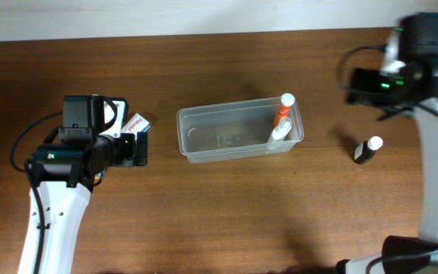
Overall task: Pack container
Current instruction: 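Grasp the small dark bottle with the right gripper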
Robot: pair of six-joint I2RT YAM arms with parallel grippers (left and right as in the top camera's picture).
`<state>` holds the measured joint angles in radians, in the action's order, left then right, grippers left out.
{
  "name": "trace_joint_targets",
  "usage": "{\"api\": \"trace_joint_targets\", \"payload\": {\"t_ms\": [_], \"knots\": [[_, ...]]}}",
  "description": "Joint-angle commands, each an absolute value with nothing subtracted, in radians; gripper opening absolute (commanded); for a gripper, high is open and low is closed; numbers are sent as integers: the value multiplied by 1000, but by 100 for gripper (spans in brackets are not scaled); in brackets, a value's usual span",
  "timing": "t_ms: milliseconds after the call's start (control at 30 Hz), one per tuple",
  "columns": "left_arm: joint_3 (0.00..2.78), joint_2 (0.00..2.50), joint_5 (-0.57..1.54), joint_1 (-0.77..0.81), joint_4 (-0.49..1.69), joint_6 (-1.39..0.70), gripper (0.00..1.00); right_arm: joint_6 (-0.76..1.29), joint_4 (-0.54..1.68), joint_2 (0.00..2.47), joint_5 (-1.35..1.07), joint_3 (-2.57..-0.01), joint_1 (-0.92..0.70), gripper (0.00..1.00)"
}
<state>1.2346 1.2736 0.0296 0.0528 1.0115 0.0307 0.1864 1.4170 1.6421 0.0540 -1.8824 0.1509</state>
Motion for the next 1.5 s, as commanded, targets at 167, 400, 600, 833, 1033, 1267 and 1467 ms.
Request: {"api": "trace_joint_targets", "payload": {"t_ms": [167,400,600,833,1033,1267,1467], "knots": [[1251,1277,30,47,996,43,99,173,1451,1750,1,-1794,285,99],[1251,1277,30,47,997,43,99,162,1421,1840,4,-1708,289,100],[1251,1277,30,47,998,43,99,158,1336,1869,4,-1623,290,96],[1251,1277,30,47,1007,43,99,106,1239,1875,4,-1528,290,92],[1251,1277,30,47,1008,43,99,59,1186,1875,4,-1503,290,90],[1251,1277,30,47,1010,43,99,59,1165,1875,4,-1502,316,75],[1251,1277,30,47,1012,43,99,59,1162,1877,4,-1495,347,75]]}}
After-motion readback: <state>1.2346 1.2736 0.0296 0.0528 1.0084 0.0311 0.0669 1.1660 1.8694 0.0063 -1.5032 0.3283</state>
